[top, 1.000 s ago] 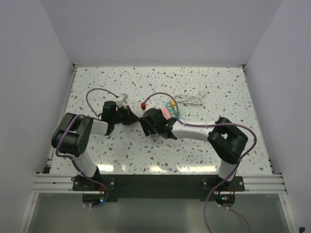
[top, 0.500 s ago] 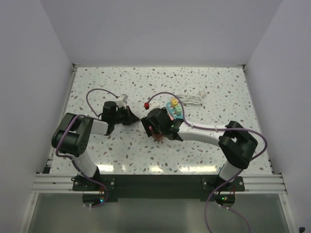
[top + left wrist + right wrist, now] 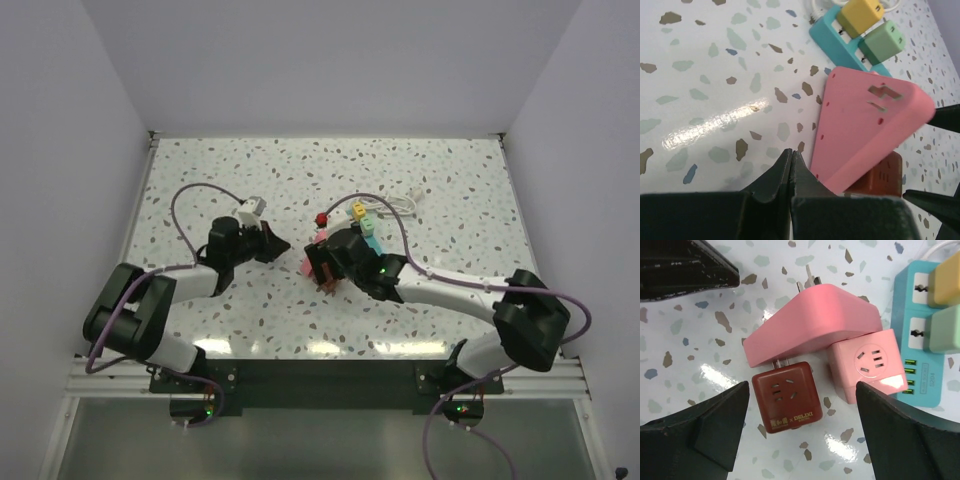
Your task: Insert the plug
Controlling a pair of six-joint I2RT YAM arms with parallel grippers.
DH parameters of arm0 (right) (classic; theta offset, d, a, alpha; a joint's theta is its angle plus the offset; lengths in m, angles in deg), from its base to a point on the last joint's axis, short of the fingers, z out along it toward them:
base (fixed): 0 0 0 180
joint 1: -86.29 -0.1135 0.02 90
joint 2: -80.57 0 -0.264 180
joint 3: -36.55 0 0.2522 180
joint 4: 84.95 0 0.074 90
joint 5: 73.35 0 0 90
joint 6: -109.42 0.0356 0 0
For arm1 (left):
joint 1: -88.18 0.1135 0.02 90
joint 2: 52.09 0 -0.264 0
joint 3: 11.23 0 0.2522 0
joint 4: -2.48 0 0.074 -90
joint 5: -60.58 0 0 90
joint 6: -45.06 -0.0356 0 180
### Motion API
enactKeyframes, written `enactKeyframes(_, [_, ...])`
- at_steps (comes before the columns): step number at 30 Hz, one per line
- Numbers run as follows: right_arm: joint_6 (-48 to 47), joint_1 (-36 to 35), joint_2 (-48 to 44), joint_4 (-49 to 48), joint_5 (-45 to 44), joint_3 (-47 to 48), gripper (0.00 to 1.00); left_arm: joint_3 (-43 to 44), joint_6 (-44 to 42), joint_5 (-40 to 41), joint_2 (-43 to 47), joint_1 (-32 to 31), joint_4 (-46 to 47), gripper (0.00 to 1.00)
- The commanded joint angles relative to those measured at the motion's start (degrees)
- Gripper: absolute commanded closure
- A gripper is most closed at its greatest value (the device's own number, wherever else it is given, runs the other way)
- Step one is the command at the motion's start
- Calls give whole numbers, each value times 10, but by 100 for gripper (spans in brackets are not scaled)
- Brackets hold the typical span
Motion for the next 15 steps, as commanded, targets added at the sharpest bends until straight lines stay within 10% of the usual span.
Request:
enactKeyframes(1, [-1, -1, -70, -26, -12, -16, 9, -41, -22, 48, 76, -8, 56, 100])
enactKeyframes(10, [-29, 2, -200, -13, -77, -63, 1, -74, -30, 189, 277, -18, -36, 65])
enactKeyframes(15, [-20, 58, -270, -22, -147, -103, 1, -63, -21, 280, 383, -18, -145, 8])
